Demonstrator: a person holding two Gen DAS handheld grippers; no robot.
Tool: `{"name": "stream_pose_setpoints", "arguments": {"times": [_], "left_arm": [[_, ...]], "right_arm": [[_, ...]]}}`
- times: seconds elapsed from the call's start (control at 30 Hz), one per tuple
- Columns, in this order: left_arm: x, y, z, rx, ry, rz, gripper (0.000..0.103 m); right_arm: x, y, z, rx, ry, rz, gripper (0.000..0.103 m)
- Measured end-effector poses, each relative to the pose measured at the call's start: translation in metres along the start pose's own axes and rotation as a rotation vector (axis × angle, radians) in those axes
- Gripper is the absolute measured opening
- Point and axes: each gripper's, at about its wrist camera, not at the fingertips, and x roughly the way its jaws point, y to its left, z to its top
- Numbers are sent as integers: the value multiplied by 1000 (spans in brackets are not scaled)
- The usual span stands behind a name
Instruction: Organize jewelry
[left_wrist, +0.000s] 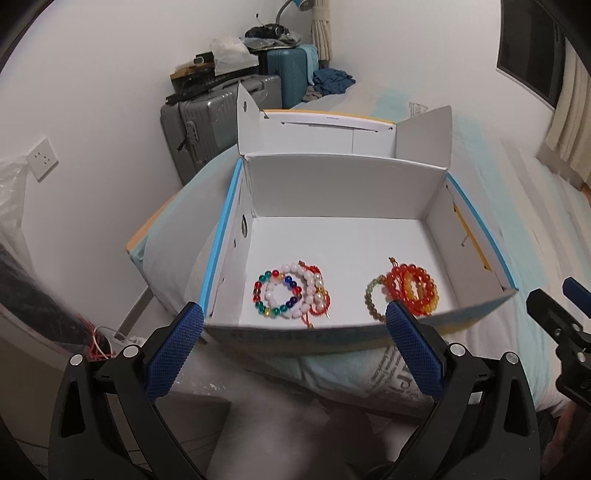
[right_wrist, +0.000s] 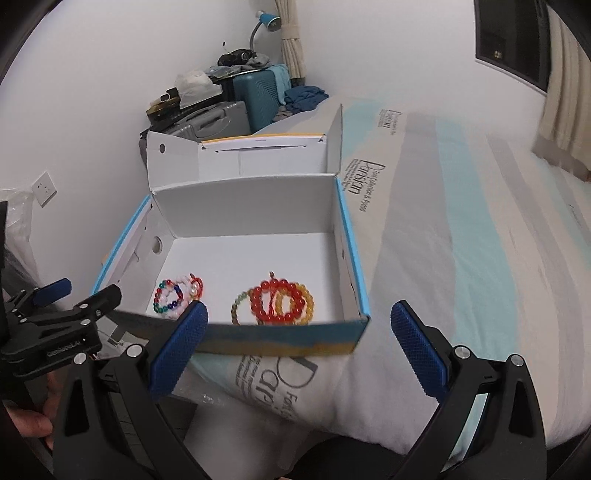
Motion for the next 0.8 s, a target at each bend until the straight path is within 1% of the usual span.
{"name": "stream_pose_setpoints", "arguments": {"times": [0.13, 0.17, 0.23, 0.37, 0.43, 0.8], "left_arm": [[-9, -3, -15, 0, -3, -20, 97], [-10, -4, -17, 5, -4, -15, 97], [-13, -7, -21, 12, -11, -14, 97], [-15, -7, -25, -5, -6, -40, 97], [-15, -7, -27, -1, -8, -26, 97], [-12, -10, -32, -5, 3, -24, 97]], "right_arm": [[-9, 2, -11, -2, -14, -19, 96], [-10, 2, -11, -6, -18, -20, 96], [-14, 4, -14, -7, -19, -17, 96], [-16, 6, -16, 2, -8, -8, 95], [-18, 8, -16, -5, -13, -7, 95], [-15, 6, -18, 7, 0, -7, 95]]}}
